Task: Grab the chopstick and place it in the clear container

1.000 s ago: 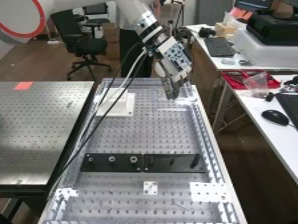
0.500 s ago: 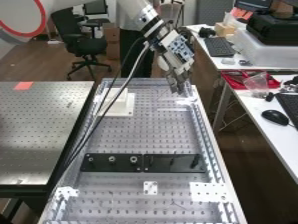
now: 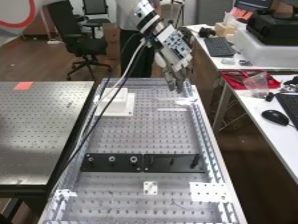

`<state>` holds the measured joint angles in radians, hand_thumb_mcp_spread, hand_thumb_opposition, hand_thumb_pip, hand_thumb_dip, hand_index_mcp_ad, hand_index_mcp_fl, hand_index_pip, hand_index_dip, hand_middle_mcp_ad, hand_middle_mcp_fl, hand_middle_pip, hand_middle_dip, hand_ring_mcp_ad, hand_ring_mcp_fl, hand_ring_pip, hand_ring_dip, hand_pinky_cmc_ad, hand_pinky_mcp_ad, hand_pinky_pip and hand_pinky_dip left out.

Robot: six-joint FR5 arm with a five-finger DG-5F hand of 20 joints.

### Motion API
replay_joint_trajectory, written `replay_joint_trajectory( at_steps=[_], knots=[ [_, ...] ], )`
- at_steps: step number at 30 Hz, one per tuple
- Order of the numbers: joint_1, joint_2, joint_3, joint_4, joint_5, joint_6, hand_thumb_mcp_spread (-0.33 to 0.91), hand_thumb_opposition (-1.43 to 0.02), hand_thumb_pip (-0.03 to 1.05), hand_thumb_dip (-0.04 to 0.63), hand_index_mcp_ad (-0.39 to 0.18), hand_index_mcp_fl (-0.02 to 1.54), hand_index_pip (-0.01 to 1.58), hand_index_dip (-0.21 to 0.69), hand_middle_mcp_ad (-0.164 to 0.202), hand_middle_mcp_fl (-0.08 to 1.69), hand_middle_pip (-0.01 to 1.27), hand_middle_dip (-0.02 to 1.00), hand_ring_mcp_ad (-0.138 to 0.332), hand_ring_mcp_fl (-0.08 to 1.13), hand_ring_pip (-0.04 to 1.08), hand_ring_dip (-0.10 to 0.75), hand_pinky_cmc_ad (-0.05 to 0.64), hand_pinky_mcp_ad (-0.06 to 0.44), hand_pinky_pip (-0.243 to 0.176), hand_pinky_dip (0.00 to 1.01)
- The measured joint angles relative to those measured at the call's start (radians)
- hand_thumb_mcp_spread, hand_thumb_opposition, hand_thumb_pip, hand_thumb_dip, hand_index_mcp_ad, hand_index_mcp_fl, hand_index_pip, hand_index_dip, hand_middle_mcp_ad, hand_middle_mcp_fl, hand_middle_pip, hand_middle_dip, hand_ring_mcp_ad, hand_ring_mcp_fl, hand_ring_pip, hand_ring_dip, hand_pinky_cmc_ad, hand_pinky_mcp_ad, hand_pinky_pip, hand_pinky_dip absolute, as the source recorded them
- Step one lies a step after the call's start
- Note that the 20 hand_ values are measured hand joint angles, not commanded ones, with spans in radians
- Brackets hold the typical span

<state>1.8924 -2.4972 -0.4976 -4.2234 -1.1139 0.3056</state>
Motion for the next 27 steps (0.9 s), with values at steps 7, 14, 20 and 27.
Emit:
replay_joint_trajectory(
  at_steps=[7,14,20,27],
  knots=[
    [0.002,0.053,-0.075,0.051,0.017,-0.013,0.4,-0.77,0.73,0.302,-0.054,0.22,1.01,-0.009,0.042,0.3,0.67,0.58,0.148,0.14,0.36,0.358,0.379,0.246,-0.124,0.91],
    [0.003,0.154,-0.237,0.146,0.049,-0.019,0.41,-0.76,0.73,0.302,-0.054,0.22,1.01,-0.009,0.042,0.31,0.67,0.57,0.147,0.14,0.36,0.358,0.38,0.243,-0.124,0.91],
    [0.0,0.245,-0.372,0.236,0.079,-0.024,0.41,-0.76,0.73,0.302,-0.058,0.22,1.02,-0.009,0.042,0.31,0.67,0.57,0.148,0.14,0.36,0.356,0.38,0.239,-0.124,0.91],
    [-0.017,0.37,-0.539,0.371,0.111,-0.073,0.41,-0.76,0.73,0.302,-0.054,0.22,1.03,-0.009,0.042,0.31,0.67,0.57,0.152,0.14,0.36,0.36,0.38,0.241,-0.124,0.91]
  ],
)
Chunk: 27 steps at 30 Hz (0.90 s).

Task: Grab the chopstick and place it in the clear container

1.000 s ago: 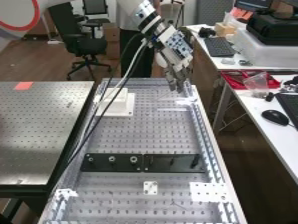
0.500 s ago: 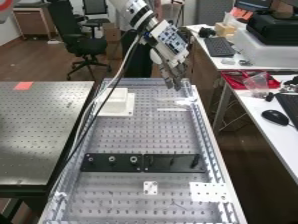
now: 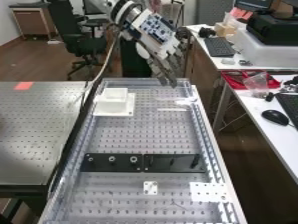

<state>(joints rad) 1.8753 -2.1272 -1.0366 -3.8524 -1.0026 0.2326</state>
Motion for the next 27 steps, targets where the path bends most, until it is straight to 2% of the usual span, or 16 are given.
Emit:
replay_joint_trajectory(
  at_steps=[4,10,16,18,19,21,24,25,27],
  knots=[
    [-0.016,0.063,-0.083,0.09,0.004,-0.058,0.41,-0.76,0.73,0.304,-0.054,0.22,1.04,-0.009,0.044,0.31,0.67,0.57,0.152,0.14,0.35,0.361,0.38,0.241,-0.124,0.91],
    [-0.054,0.157,-0.219,0.272,-0.033,-0.169,0.41,-0.76,0.7,0.29,-0.054,0.27,1.07,-0.01,0.044,0.32,0.66,0.57,0.15,0.15,0.32,0.356,0.384,0.244,-0.122,0.87],
    [-0.102,0.242,-0.356,0.486,-0.109,-0.33,0.41,-0.76,0.7,0.284,-0.054,0.32,1.11,-0.03,0.045,0.34,0.62,0.56,0.152,0.19,0.3,0.365,0.367,0.239,-0.124,0.77],
    [-0.124,0.277,-0.413,0.583,-0.15,-0.429,0.41,-0.77,0.7,0.29,-0.054,0.32,1.14,-0.042,0.045,0.35,0.61,0.56,0.148,0.2,0.28,0.367,0.351,0.237,-0.124,0.73],
    [-0.129,0.284,-0.426,0.605,-0.16,-0.453,0.41,-0.77,0.7,0.283,-0.054,0.33,1.14,-0.054,0.045,0.36,0.61,0.55,0.148,0.2,0.28,0.367,0.351,0.237,-0.124,0.72],
    [-0.147,0.311,-0.47,0.683,-0.197,-0.551,0.4,-0.77,0.72,0.269,-0.054,0.36,1.14,-0.066,0.045,0.38,0.6,0.55,0.147,0.21,0.28,0.365,0.349,0.237,-0.105,0.71],
    [-0.168,0.344,-0.519,0.777,-0.245,-0.692,0.38,-0.76,0.72,0.267,-0.054,0.39,1.14,-0.087,0.044,0.38,0.6,0.53,0.148,0.24,0.28,0.374,0.349,0.237,-0.105,0.68],
    [-0.171,0.349,-0.526,0.793,-0.252,-0.717,0.38,-0.76,0.72,0.271,-0.054,0.39,1.14,-0.101,0.045,0.39,0.58,0.54,0.147,0.24,0.28,0.372,0.349,0.239,-0.099,0.68],
    [-0.184,0.368,-0.552,0.845,-0.29,-0.806,0.36,-0.76,0.73,0.269,-0.054,0.46,1.08,-0.117,0.045,0.43,0.51,0.52,0.147,0.25,0.28,0.372,0.349,0.243,-0.093,0.68]
  ],
)
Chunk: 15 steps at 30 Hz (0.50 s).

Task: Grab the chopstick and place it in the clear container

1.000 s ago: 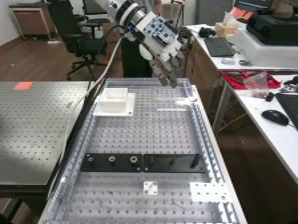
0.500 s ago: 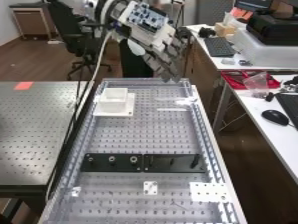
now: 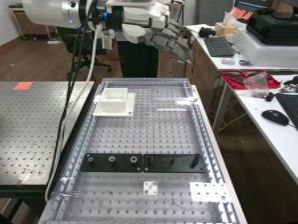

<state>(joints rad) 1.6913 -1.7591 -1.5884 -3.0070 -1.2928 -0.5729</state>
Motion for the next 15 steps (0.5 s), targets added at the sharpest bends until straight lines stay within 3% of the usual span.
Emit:
replay_joint_trajectory(
  at_steps=[6,9,15],
  knots=[
    [-0.031,0.034,-0.038,0.086,-0.155,-0.141,0.31,-0.77,0.73,0.264,-0.084,0.49,0.84,-0.127,0.04,0.49,0.34,0.52,0.15,0.26,0.28,0.375,0.353,0.248,-0.063,0.67],
    [-0.036,0.04,-0.038,0.085,-0.193,-0.173,0.28,-0.77,0.73,0.253,-0.087,0.49,0.69,-0.126,0.044,0.51,0.26,0.52,0.15,0.27,0.28,0.375,0.353,0.248,-0.058,0.67],
    [-0.035,0.056,-0.022,0.04,-0.235,-0.211,0.24,-0.77,0.73,0.237,-0.103,0.42,0.35,-0.115,0.038,0.51,0.16,0.52,0.15,0.29,0.16,0.375,0.349,0.246,-0.061,0.65]
  ],
)
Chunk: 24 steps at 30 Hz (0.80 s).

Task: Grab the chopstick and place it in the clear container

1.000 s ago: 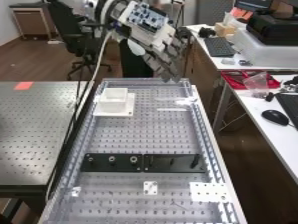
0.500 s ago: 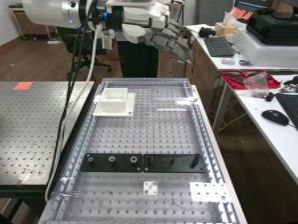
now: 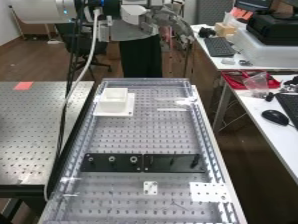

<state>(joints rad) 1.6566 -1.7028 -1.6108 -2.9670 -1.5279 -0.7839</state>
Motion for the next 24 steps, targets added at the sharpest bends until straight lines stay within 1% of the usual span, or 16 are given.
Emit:
replay_joint_trajectory(
  at_steps=[2,3,4,5,6,7,8,10,11,12,14,16,18,19,22,24],
  knots=[
    [0.001,0.005,0.0,-0.004,0.002,-0.004,0.21,-0.77,0.73,0.236,-0.108,0.37,0.26,-0.112,0.04,0.51,0.13,0.52,0.15,0.28,0.13,0.375,0.349,0.281,-0.045,0.64],
    [0.002,0.009,0.0,-0.005,0.006,-0.002,0.21,-0.77,0.73,0.227,-0.103,0.34,0.24,-0.089,0.04,0.51,0.13,0.52,0.15,0.28,0.13,0.375,0.349,0.29,-0.042,0.64],
    [0.003,0.011,0.0,-0.006,0.008,-0.001,0.2,-0.77,0.73,0.223,-0.106,0.32,0.21,-0.094,0.04,0.49,0.12,0.52,0.15,0.28,0.13,0.375,0.349,0.291,-0.042,0.63],
    [0.004,0.017,-0.002,-0.005,0.015,0.001,0.18,-0.77,0.73,0.213,-0.108,0.31,0.2,-0.086,0.04,0.48,0.12,0.52,0.147,0.28,0.12,0.375,0.349,0.314,-0.033,0.62],
    [0.005,0.022,-0.005,-0.002,0.025,-0.001,0.16,-0.77,0.73,0.204,-0.108,0.28,0.17,-0.059,0.04,0.46,0.11,0.52,0.147,0.26,0.1,0.374,0.353,0.314,-0.028,0.62],
    [0.006,0.023,-0.006,0.0,0.031,-0.002,0.15,-0.77,0.73,0.188,-0.108,0.26,0.17,-0.047,0.035,0.44,0.11,0.52,0.15,0.25,0.1,0.377,0.354,0.328,-0.028,0.61],
    [0.007,0.026,-0.01,0.004,0.05,-0.006,0.13,-0.77,0.72,0.173,-0.108,0.22,0.15,-0.028,0.035,0.42,0.1,0.51,0.15,0.23,0.09,0.372,0.358,0.326,-0.016,0.59],
    [0.009,0.028,-0.016,0.011,0.081,-0.013,0.12,-0.77,0.68,0.157,-0.101,0.16,0.13,-0.012,0.051,0.34,0.09,0.51,0.15,0.18,0.09,0.36,0.358,0.344,-0.012,0.58],
    [0.011,0.03,-0.021,0.018,0.099,-0.018,0.1,-0.77,0.68,0.161,-0.098,0.13,0.11,0.0,0.056,0.3,0.09,0.5,0.15,0.15,0.09,0.353,0.358,0.342,-0.01,0.56],
    [0.012,0.031,-0.025,0.026,0.109,-0.025,0.1,-0.77,0.68,0.143,-0.094,0.12,0.11,0.017,0.058,0.26,0.09,0.49,0.147,0.12,0.09,0.342,0.358,0.347,-0.01,0.56],
    [0.014,0.037,-0.037,0.048,0.125,-0.042,0.1,-0.76,0.68,0.14,-0.106,0.12,0.11,0.044,0.051,0.21,0.1,0.46,0.147,0.1,0.09,0.3,0.358,0.349,-0.012,0.51],
    [0.017,0.042,-0.049,0.076,0.15,-0.056,0.1,-0.76,0.7,0.14,-0.11,0.09,0.1,0.049,0.049,0.15,0.09,0.42,0.148,0.06,0.09,0.271,0.358,0.349,-0.012,0.48],
    [0.02,0.049,-0.064,0.114,0.199,-0.072,0.09,-0.76,0.71,0.141,-0.106,0.07,0.1,0.058,0.051,0.09,0.09,0.41,0.145,0.04,0.1,0.253,0.358,0.349,-0.01,0.46],
    [0.02,0.05,-0.067,0.12,0.206,-0.075,0.09,-0.76,0.72,0.141,-0.094,0.07,0.1,0.059,0.059,0.09,0.1,0.41,0.15,0.04,0.09,0.239,0.358,0.349,-0.012,0.46],
    [0.019,0.053,-0.075,0.146,0.197,-0.094,0.07,-0.76,0.74,0.126,-0.094,0.07,0.1,0.051,0.058,0.06,0.1,0.34,0.147,0.03,0.09,0.215,0.356,0.346,-0.01,0.42],
    [0.02,0.053,-0.076,0.153,0.171,-0.107,0.04,-0.76,0.8,0.126,-0.106,0.07,0.1,0.035,0.051,0.06,0.1,0.33,0.145,0.03,0.09,0.195,0.36,0.344,-0.012,0.4]
  ],
)
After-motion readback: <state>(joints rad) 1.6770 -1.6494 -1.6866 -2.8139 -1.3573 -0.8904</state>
